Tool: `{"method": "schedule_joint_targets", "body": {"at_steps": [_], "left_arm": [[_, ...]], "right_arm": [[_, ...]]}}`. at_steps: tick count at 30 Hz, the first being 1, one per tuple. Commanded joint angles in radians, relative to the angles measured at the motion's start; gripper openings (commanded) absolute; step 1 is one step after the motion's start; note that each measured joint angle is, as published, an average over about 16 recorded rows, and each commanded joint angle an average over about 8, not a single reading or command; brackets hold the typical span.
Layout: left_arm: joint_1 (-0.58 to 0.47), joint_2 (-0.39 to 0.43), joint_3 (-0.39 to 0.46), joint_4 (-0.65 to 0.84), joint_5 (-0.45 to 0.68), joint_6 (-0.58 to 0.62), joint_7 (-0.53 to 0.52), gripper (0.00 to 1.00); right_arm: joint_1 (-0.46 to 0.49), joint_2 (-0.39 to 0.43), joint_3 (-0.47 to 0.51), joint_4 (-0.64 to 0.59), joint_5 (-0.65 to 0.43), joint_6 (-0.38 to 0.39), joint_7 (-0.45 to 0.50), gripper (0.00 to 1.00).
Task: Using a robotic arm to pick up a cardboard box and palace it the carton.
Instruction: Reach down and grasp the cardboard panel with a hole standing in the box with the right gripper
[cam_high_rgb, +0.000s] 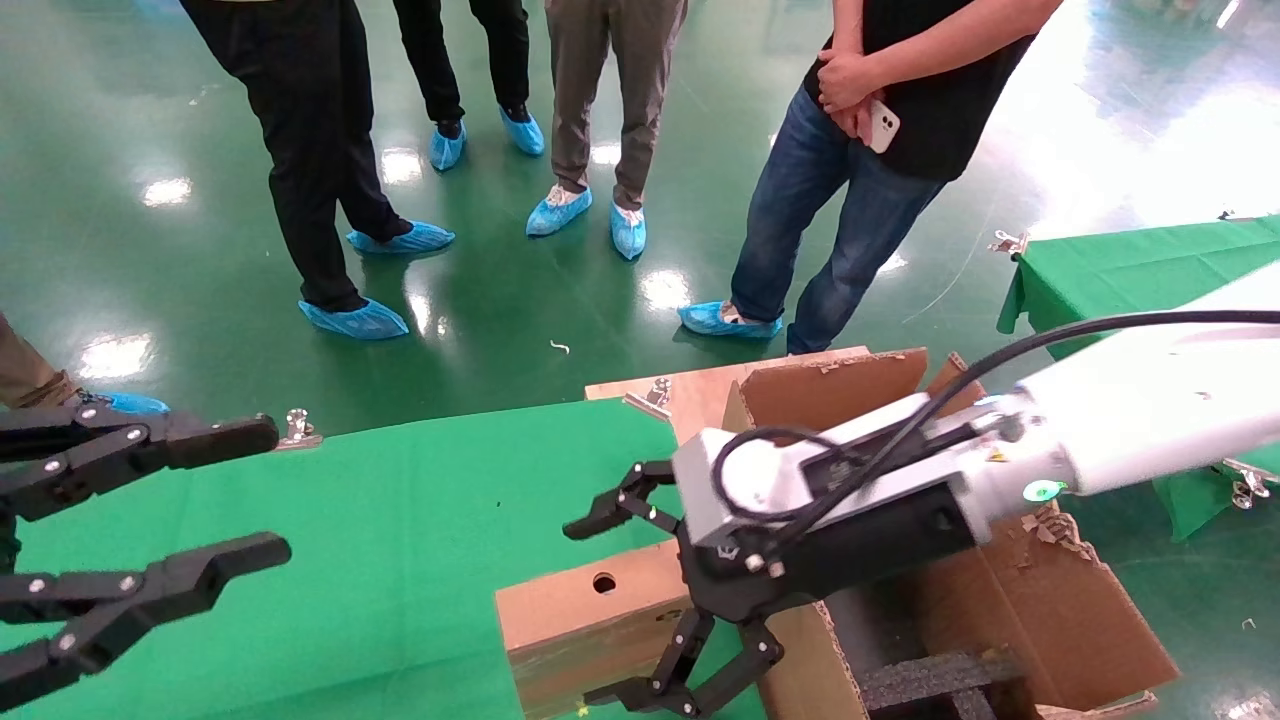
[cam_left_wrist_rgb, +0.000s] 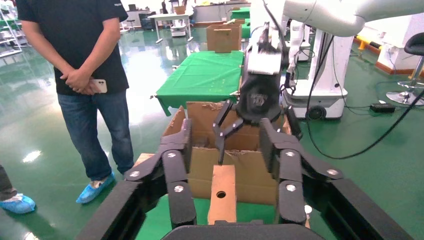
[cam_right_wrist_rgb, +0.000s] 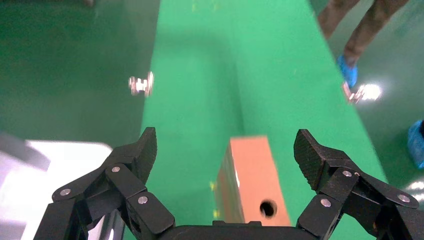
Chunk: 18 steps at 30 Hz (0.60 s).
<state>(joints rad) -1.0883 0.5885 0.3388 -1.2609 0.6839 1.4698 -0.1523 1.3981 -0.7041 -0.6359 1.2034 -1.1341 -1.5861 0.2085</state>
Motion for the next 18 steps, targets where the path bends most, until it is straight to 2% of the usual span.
{"method": "schedule_joint_targets", "body": {"at_steps": [1, 18], "left_arm": [[0.000, 0.000, 0.000, 0.000, 0.000, 0.000, 0.000, 0.00], [0.000, 0.000, 0.000, 0.000, 0.000, 0.000, 0.000, 0.00]], "right_arm": [[0.031, -0.017, -0.049, -0.018, -0.037, 0.000, -0.013, 1.00], [0.256, -0.203, -0.376, -0.283, -0.213, 0.000, -0.192, 1.00]]}}
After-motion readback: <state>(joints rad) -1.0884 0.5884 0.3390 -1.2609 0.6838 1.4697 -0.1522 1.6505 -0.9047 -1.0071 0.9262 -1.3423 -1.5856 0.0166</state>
